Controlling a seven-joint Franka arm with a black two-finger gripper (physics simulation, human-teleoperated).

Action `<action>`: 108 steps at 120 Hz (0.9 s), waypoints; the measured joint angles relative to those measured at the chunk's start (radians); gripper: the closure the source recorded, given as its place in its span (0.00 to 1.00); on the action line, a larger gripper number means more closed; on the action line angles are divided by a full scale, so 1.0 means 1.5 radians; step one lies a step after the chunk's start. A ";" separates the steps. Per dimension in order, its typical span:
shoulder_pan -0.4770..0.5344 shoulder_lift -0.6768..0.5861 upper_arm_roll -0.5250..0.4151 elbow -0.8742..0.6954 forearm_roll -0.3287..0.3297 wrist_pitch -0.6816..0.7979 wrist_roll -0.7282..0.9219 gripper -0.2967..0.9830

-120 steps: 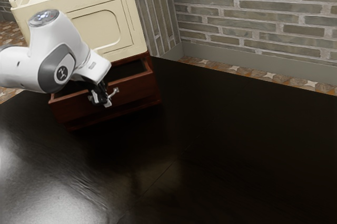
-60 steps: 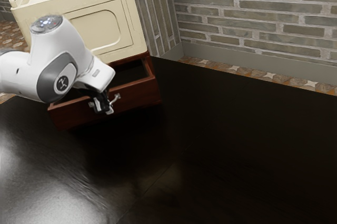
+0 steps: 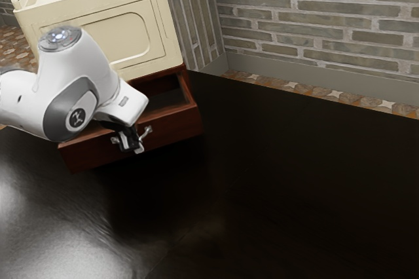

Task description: Pull the drawer handle with one arm to open the drawer

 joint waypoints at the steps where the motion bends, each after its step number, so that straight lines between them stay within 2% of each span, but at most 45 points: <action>1: -0.004 -0.001 0.000 -0.001 0.000 0.000 -0.001 0.81; 50: -0.006 -0.024 -0.015 -0.014 -0.011 -0.002 -0.024 0.85; 82: -0.025 -0.034 -0.016 -0.013 0.000 -0.006 -0.030 0.86; 108: -0.052 -0.056 -0.020 -0.008 0.000 -0.015 -0.029 0.66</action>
